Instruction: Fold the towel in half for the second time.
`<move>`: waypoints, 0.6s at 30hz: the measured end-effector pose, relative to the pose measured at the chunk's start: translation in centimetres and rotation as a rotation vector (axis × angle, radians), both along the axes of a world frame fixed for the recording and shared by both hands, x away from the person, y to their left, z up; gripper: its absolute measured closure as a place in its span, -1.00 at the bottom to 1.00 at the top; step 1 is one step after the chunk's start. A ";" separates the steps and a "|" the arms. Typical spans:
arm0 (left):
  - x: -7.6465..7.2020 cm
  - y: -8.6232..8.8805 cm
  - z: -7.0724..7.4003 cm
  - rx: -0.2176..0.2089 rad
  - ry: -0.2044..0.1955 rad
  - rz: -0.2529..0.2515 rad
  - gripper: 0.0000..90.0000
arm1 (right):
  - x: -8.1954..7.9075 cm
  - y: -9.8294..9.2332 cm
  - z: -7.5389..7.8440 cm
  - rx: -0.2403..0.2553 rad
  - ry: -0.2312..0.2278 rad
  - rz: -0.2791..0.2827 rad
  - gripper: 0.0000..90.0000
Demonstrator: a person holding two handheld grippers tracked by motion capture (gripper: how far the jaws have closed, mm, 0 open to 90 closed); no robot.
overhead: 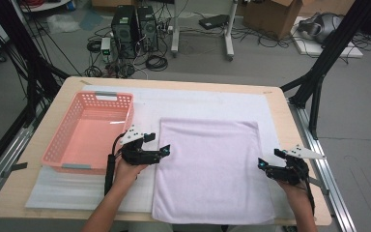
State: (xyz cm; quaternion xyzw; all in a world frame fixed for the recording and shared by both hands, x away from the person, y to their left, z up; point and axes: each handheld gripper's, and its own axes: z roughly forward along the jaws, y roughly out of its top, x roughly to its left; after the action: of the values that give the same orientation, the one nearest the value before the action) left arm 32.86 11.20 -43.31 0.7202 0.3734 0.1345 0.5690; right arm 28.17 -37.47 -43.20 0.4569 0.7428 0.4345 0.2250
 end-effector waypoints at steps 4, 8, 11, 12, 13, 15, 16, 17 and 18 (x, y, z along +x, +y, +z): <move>0.6 -0.3 0.0 0.003 0.026 0.017 -0.56 | 0.5 0.1 0.0 0.001 0.013 0.000 -0.58; 2.0 -0.9 0.0 0.023 0.067 0.048 -0.61 | 1.8 0.2 0.0 0.005 0.053 -0.005 -0.57; 3.1 -1.5 0.1 0.070 0.091 0.075 -0.60 | 3.4 0.1 0.2 0.003 0.084 -0.018 -0.44; 3.5 -1.6 0.0 0.071 0.103 0.088 -0.59 | 3.9 0.1 0.2 -0.008 0.096 -0.022 -0.40; 3.9 -1.7 -0.1 0.080 0.119 0.100 -0.58 | 4.4 0.2 0.3 -0.025 0.108 -0.031 -0.36; 4.6 -2.0 -0.3 0.098 0.137 0.120 -0.52 | 5.3 0.2 0.4 -0.033 0.128 -0.044 -0.24; 4.9 -2.1 -0.4 0.113 0.143 0.134 -0.50 | 5.7 0.1 0.4 -0.037 0.138 -0.053 -0.22; 5.3 -2.3 -0.6 0.122 0.150 0.153 -0.48 | 6.2 0.1 0.4 -0.038 0.149 -0.063 -0.19; 5.5 -2.2 -0.8 0.124 0.156 0.170 -0.47 | 6.6 0.1 0.4 -0.038 0.158 -0.077 -0.15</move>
State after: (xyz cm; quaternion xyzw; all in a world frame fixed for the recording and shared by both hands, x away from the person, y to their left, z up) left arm 38.41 8.96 -44.12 0.7281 0.4672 0.1485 0.4791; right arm 34.77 -37.35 -42.79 0.5137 0.7484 0.3738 0.1908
